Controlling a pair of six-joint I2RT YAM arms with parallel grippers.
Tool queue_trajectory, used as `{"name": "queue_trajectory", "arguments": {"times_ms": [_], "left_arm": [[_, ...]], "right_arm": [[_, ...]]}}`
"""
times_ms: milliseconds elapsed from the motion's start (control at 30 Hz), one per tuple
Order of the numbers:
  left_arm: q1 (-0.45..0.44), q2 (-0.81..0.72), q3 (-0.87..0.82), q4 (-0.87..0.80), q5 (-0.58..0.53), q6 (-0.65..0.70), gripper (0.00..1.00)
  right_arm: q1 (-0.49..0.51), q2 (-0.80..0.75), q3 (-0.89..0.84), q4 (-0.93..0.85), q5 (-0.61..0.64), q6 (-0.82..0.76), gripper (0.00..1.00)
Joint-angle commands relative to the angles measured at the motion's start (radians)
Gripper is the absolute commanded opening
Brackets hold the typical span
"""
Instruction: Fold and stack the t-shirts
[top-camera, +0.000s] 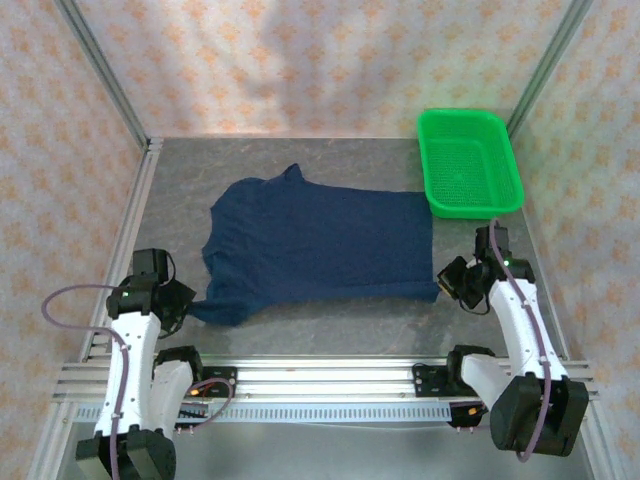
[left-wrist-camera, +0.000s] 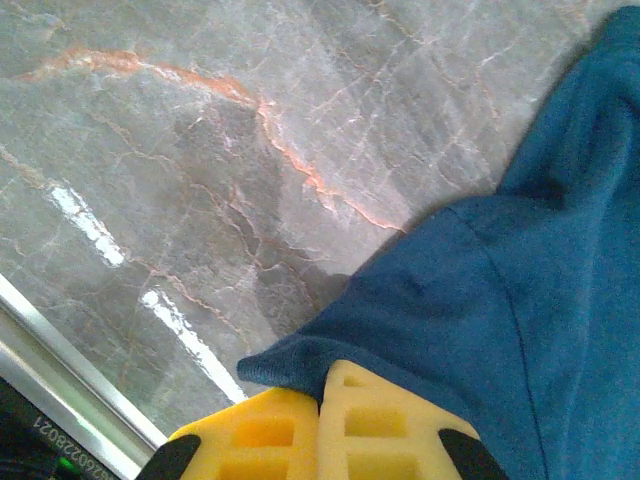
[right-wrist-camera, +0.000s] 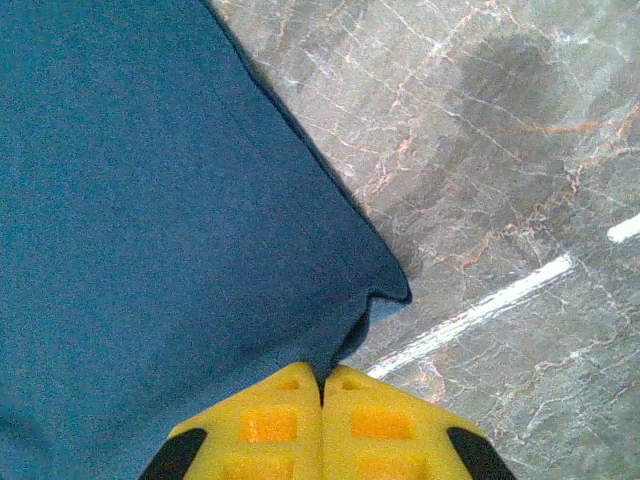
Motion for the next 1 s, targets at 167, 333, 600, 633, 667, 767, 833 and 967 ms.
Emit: {"name": "queue_trajectory", "arguments": {"times_ms": [167, 333, 600, 633, 667, 767, 833, 967], "left_arm": [[-0.038, 0.047, 0.009, -0.002, -0.075, -0.014, 0.00], [-0.062, 0.088, 0.005, 0.003, -0.108, -0.028, 0.00], [-0.060, 0.074, 0.027, -0.060, -0.115, -0.059, 0.66], [-0.060, 0.056, 0.018, -0.063, -0.098, -0.066, 0.67], [-0.060, 0.039, 0.012, -0.069, -0.086, -0.076, 0.68], [-0.061, 0.008, -0.004, -0.079, -0.069, -0.097, 0.69], [-0.061, 0.021, -0.003, -0.069, -0.076, -0.099, 0.69], [-0.060, 0.116, 0.001, -0.037, -0.058, -0.083, 0.69]], "right_arm": [[-0.004, -0.044, -0.081, -0.046, 0.075, 0.067, 0.00], [0.006, -0.002, -0.074, -0.068, 0.128, 0.075, 0.04], [0.010, -0.067, -0.021, -0.140, 0.194, 0.114, 0.55], [0.008, -0.085, -0.016, -0.151, 0.180, 0.121, 0.56], [0.010, -0.094, -0.016, -0.155, 0.161, 0.129, 0.56], [0.013, -0.097, -0.041, -0.147, 0.073, 0.151, 0.56], [0.029, -0.093, -0.062, -0.149, 0.044, 0.161, 0.55], [0.099, -0.091, -0.098, -0.167, 0.027, 0.185, 0.53]]}}
